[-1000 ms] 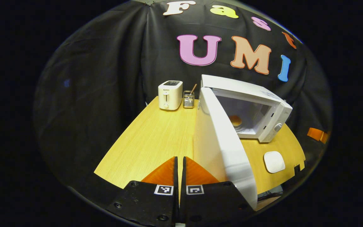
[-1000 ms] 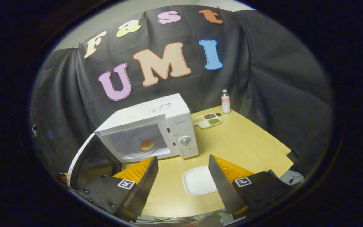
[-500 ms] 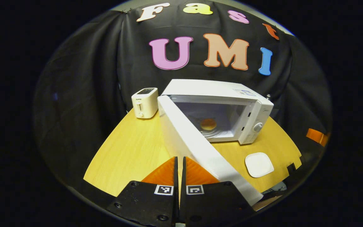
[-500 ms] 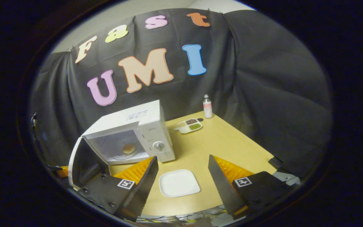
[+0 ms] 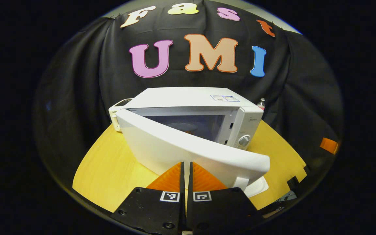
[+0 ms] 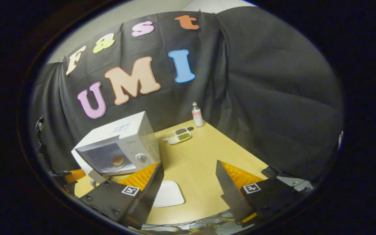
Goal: Open the microwave oven with the left hand, put the food in, and close the microwave oven.
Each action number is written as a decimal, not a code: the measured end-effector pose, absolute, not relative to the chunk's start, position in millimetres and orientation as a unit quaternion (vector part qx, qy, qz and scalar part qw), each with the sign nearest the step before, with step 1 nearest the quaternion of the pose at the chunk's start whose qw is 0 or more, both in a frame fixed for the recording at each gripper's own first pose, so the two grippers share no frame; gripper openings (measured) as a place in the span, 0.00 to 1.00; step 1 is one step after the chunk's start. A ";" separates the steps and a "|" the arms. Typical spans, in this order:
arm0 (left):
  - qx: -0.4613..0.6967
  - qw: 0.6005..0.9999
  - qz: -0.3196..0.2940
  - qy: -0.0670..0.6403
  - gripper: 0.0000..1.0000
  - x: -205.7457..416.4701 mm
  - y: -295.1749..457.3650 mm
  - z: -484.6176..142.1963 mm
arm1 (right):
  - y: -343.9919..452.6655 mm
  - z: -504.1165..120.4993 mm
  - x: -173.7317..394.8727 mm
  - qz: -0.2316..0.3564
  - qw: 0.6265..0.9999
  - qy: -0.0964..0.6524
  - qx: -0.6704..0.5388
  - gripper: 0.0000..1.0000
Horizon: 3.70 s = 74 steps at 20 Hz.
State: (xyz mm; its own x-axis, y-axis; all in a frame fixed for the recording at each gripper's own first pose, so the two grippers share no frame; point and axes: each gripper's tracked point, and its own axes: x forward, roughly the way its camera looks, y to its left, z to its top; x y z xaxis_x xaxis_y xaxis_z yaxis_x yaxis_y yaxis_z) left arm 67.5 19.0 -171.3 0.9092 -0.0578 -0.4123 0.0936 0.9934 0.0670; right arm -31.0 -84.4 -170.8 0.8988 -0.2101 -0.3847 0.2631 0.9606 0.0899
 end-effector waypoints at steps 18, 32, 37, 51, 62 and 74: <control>0.043 0.981 -0.058 0.182 0.01 150.4 -64.6 -166.2 | -122.6 -152.3 -14.4 -0.128 0.979 0.149 0.059 0.92; -0.004 0.985 -0.033 0.168 0.01 179.1 -68.4 -161.2 | -125.3 -152.5 -6.4 -0.138 0.978 0.148 0.043 0.92; -0.023 0.985 -0.038 0.167 0.01 180.1 -68.8 -161.4 | -117.1 -146.5 -0.7 -0.129 0.979 0.154 0.021 0.92; -0.023 0.990 -0.080 0.114 0.39 143.1 -72.7 -103.7 | -82.8 -94.6 13.2 -0.065 0.990 0.120 0.018 0.92; -0.057 0.997 0.002 0.050 0.97 72.7 -40.4 -41.4 | -31.1 -54.1 39.5 0.038 0.995 0.094 -0.009 0.92; -0.021 0.998 0.042 0.042 0.96 36.8 -40.6 -29.8 | 11.3 -42.1 44.2 0.123 0.989 0.088 0.008 0.98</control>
State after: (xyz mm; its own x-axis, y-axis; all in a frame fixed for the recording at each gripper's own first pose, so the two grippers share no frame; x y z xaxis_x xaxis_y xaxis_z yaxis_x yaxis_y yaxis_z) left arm 36.8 -40.6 -29.8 0.9930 0.0816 -0.0849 -0.0851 0.9956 -0.0388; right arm 44.2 11.3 -42.1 0.9544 0.2442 -0.1715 -0.2415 0.9697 0.0367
